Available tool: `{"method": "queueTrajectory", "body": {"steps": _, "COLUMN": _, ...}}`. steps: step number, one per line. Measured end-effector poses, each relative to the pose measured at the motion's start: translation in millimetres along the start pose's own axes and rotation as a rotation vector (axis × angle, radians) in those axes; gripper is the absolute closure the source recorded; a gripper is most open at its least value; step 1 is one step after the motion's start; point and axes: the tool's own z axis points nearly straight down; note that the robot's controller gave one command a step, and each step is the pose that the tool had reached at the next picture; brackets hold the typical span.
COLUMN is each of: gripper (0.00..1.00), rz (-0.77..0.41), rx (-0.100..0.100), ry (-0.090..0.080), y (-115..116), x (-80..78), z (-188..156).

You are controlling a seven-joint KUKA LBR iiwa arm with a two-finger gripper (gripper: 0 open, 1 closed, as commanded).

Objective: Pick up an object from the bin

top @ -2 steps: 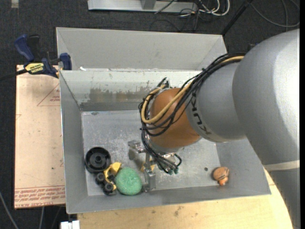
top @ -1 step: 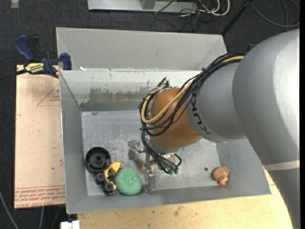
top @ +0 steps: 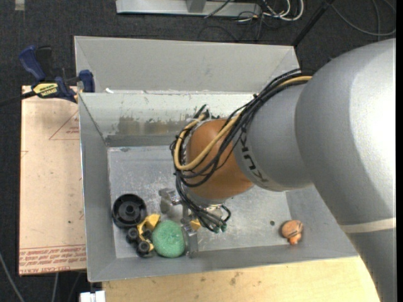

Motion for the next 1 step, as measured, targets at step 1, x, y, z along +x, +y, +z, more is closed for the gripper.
{"method": "queueTrajectory", "body": {"steps": 1, "gripper": 1.00, "rz": -0.335, "rx": -0.002, "ry": -0.001, "y": 56.8, "x": -7.9, "z": -0.3}}
